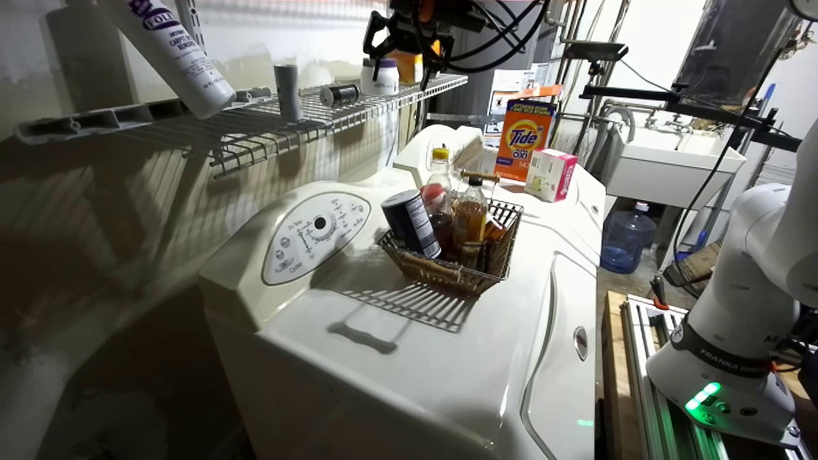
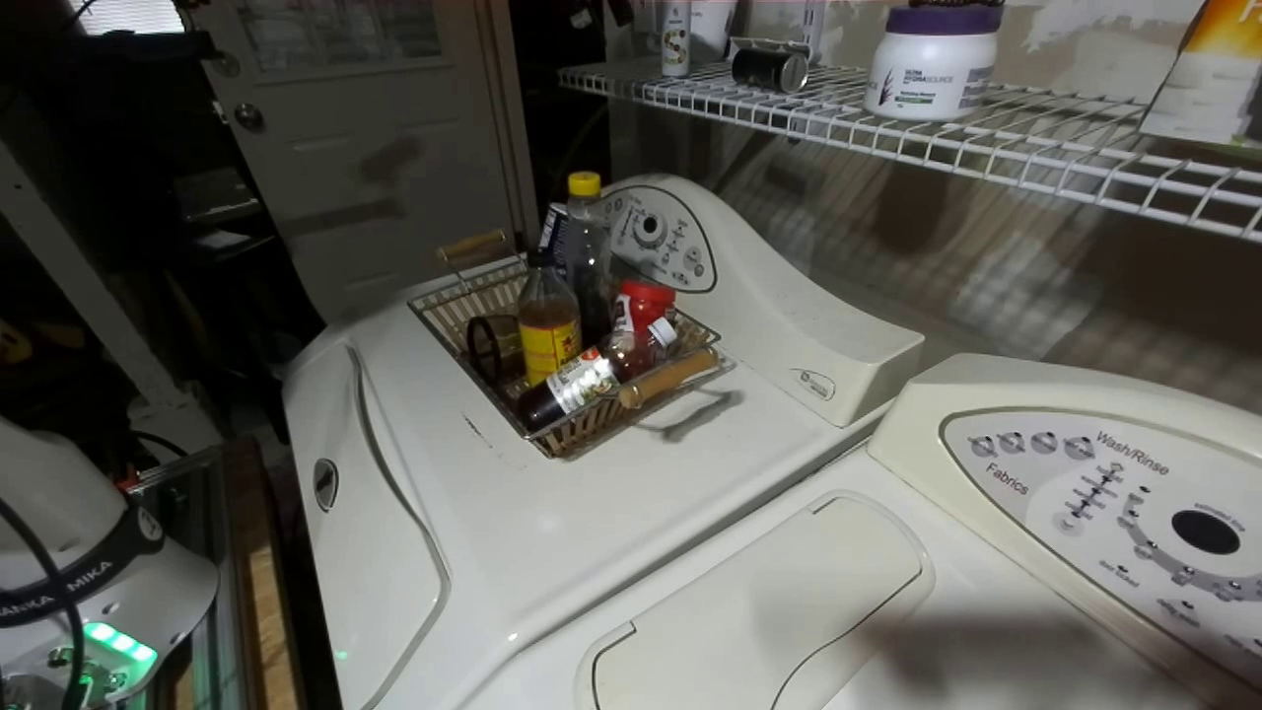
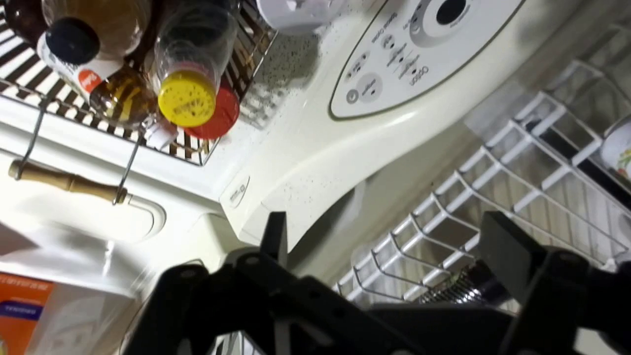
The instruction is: Put the black bottle upright
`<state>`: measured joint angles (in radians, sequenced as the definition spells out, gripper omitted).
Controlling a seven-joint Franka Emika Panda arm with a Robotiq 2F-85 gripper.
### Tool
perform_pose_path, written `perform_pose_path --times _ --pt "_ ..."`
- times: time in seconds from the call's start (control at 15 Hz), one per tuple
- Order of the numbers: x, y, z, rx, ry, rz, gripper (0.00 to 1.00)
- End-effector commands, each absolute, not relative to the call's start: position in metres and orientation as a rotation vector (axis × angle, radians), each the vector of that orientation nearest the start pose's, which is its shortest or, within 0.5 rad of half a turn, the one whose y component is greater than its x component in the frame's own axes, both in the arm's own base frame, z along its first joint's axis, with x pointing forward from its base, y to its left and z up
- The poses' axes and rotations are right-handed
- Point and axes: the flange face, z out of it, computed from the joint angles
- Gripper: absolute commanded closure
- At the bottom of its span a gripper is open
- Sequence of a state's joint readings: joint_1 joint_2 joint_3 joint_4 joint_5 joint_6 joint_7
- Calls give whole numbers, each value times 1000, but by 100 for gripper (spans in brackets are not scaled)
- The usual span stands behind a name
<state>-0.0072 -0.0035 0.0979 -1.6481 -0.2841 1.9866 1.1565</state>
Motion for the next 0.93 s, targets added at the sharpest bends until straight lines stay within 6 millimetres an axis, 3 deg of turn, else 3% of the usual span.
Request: perform_pose_path --times 0.0,0.4,0.87 --pt "615 28 655 -2720 1503 -824 0" --pt "656 20 663 -2690 1515 -883 0" --pt "691 4 645 -2655 1564 -897 0"
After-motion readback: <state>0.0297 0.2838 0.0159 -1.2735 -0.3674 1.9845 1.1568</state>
